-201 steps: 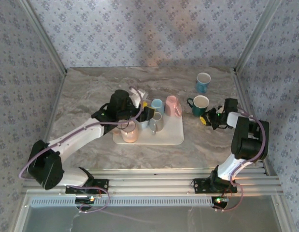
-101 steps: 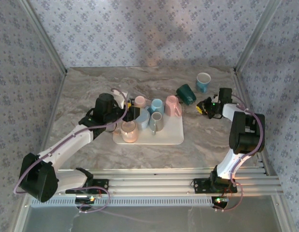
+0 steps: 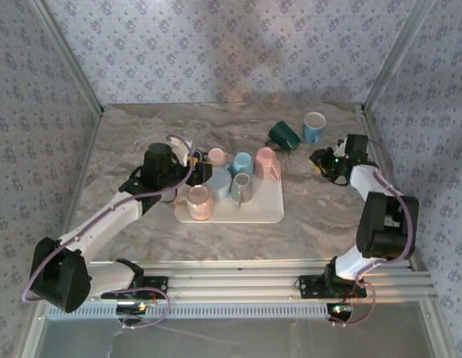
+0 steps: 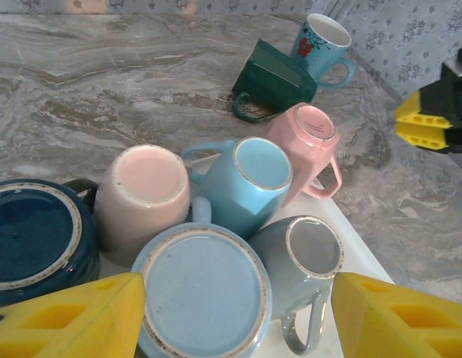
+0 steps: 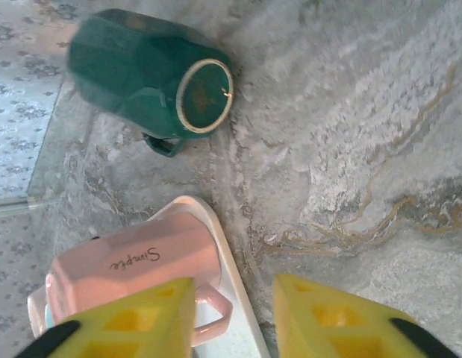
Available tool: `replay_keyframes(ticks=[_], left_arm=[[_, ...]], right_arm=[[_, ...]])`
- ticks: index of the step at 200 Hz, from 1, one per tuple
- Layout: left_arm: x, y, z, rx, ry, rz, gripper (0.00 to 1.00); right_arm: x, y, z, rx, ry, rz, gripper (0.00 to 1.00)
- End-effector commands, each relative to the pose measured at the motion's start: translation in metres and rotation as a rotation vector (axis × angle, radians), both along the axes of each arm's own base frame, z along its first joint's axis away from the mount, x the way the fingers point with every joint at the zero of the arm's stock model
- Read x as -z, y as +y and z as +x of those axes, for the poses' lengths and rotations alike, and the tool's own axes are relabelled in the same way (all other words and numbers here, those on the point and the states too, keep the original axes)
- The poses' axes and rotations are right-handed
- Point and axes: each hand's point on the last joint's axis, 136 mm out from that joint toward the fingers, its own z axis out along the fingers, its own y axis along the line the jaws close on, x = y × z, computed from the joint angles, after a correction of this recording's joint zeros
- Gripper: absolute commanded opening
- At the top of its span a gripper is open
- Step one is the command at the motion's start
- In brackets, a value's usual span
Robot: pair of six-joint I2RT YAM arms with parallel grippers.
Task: Turn the mug right side up
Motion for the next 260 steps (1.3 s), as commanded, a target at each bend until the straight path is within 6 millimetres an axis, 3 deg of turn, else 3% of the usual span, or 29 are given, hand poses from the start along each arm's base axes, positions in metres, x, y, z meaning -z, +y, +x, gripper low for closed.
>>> replay_keyframes(ticks=[1, 44, 85, 89, 141, 170, 197, 231, 260], left_arm=[[-0.008, 0.000, 0.000, 0.009, -0.019, -0.029, 0.67], [-0.006, 0.008, 0.002, -0.015, -0.022, -0.033, 0.72], [-0.001, 0.023, 0.004, -0.047, 0.000, -0.010, 0.76], [0.000, 0.025, 0.004, -0.053, 0.003, -0.007, 0.76], [0.003, 0.051, 0.005, -0.127, 0.012, -0.006, 0.83], [0.008, 0.056, 0.005, -0.135, 0.029, 0.015, 0.85], [0.010, 0.059, 0.005, -0.138, 0.034, 0.021, 0.86], [0.011, 0.060, 0.005, -0.138, 0.039, 0.017, 0.86], [0.015, 0.061, 0.006, -0.138, 0.046, 0.022, 0.86]], right_arm=[[-0.002, -0.005, -0.007, -0.065, -0.036, -0.117, 0.43], [-0.023, 0.017, 0.007, -0.305, -0.145, -0.380, 0.65], [-0.027, 0.041, 0.027, -0.552, -0.255, -0.523, 0.75], [-0.038, 0.043, 0.036, -0.564, -0.291, -0.550, 0.76], [-0.041, 0.065, 0.081, -0.735, -0.276, -0.772, 0.97], [-0.034, 0.082, 0.105, -0.822, -0.205, -0.830, 0.99], [-0.012, 0.086, 0.118, -0.879, -0.089, -0.885, 1.00], [-0.010, 0.083, 0.144, -0.838, -0.058, -0.954, 1.00], [-0.010, 0.088, 0.153, -0.858, -0.047, -0.967, 1.00]])
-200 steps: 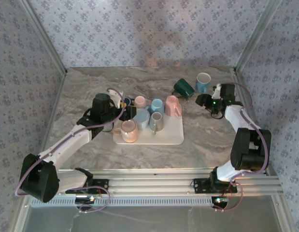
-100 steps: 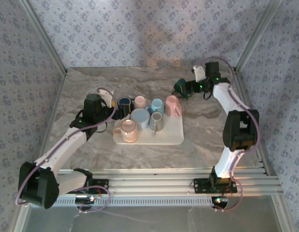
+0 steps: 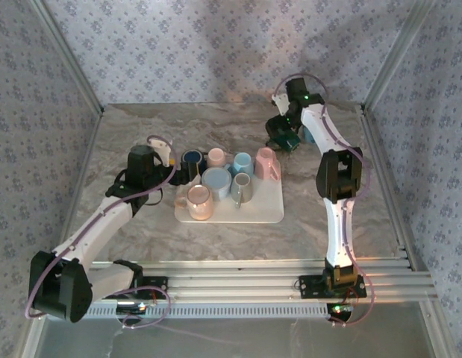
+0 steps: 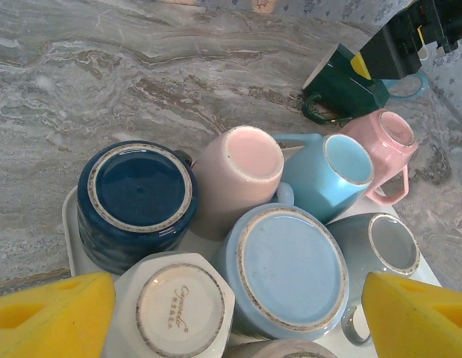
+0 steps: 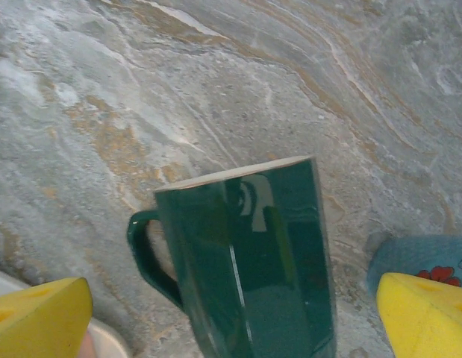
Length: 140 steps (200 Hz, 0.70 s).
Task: Turn the mug right side up
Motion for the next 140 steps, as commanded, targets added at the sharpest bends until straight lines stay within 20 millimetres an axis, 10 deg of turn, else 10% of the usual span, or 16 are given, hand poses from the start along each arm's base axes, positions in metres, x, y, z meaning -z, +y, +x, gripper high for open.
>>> replay_keyframes(ticks=[1, 140], left_arm=[[0.001, 0.001, -0.003, 0.017, -0.002, 0.002, 0.86], [0.008, 0.004, -0.010, 0.036, 0.045, 0.010, 0.86]], right_arm=[[0.000, -0.005, -0.003, -0.006, 0.046, -0.068, 1.00], [0.057, 0.004, 0.013, -0.086, 0.122, -0.123, 1.00]])
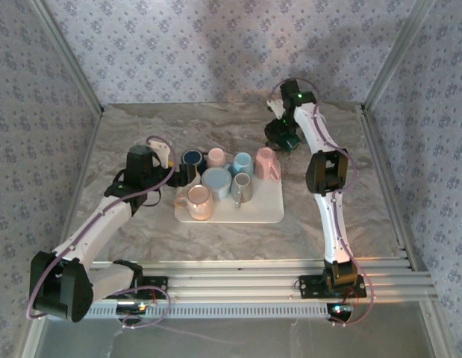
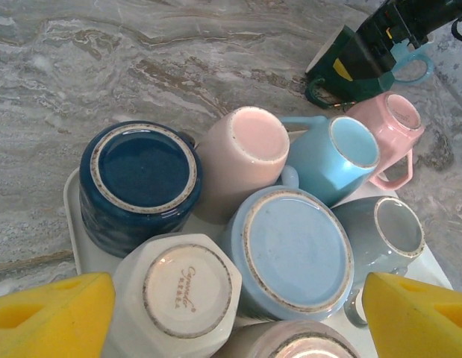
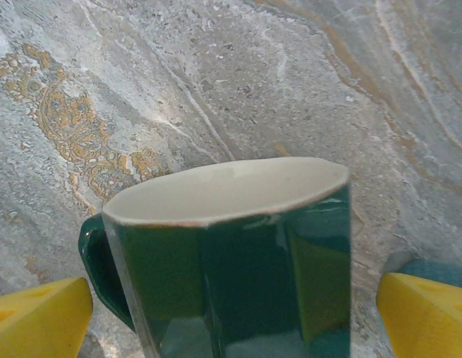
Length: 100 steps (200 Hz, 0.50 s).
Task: Turn the mug right side up
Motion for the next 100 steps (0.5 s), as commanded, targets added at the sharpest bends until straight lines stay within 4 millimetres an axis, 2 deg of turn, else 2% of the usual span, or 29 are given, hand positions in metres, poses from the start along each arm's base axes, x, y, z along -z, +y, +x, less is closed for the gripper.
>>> replay_keyframes(ticks=[1, 36, 72, 100], left_arm=[[-0.001, 0.000, -0.005, 0.021, 0.007, -0.004, 0.86], [0.001, 0.001, -0.008, 0.010, 0.016, -0.017, 0.86], [-0.002, 0.003, -0.010, 0.009, 0.008, -0.009, 0.86], [-0.002, 0.004, -0.010, 0.006, 0.004, -0.007, 0.86]], right_arm=[[0.011, 0.004, 0.002, -0.027, 0.006, -0.033, 1.00], [0.019, 0.009, 0.004, -0.036, 0.004, -0.042, 0.98], [0.028, 0.004, 0.003, -0.025, 0.027, -0.040, 0.81], [0.031, 0.002, -0.001, -0.013, 0.048, -0.033, 0.75]])
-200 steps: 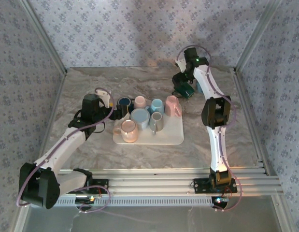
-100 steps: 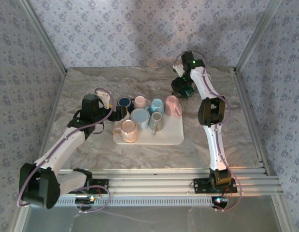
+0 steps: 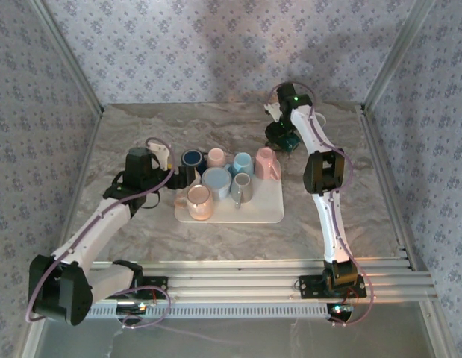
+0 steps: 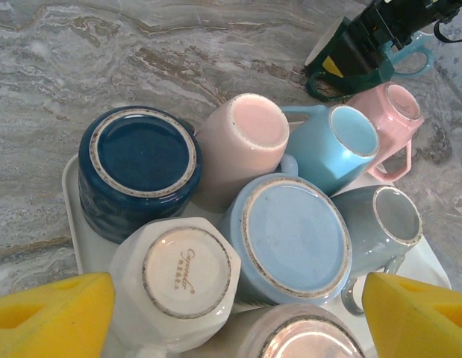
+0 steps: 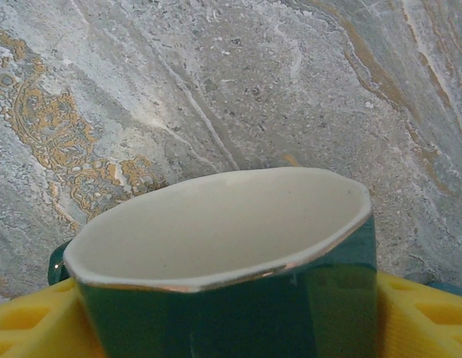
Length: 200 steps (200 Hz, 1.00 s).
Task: Turn the mug right side up
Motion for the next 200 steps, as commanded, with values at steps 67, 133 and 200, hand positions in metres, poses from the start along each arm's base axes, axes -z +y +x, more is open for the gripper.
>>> replay_keyframes(ticks=[67, 133, 200], left_arm=[[-0.007, 0.002, -0.003, -0.005, -0.018, -0.025, 0.86], [-0.006, 0.001, -0.006, -0.007, -0.022, -0.057, 0.86], [-0.013, -0.001, -0.007, -0.002, -0.034, -0.082, 0.86]], right_arm=[[-0.042, 0.012, -0.001, 0.105, -0.051, 0.237, 0.52], [-0.149, -0.018, -0.014, 0.258, -0.491, 0.480, 0.47], [-0.155, -0.043, -0.081, 0.213, -0.880, 0.705, 0.46]])
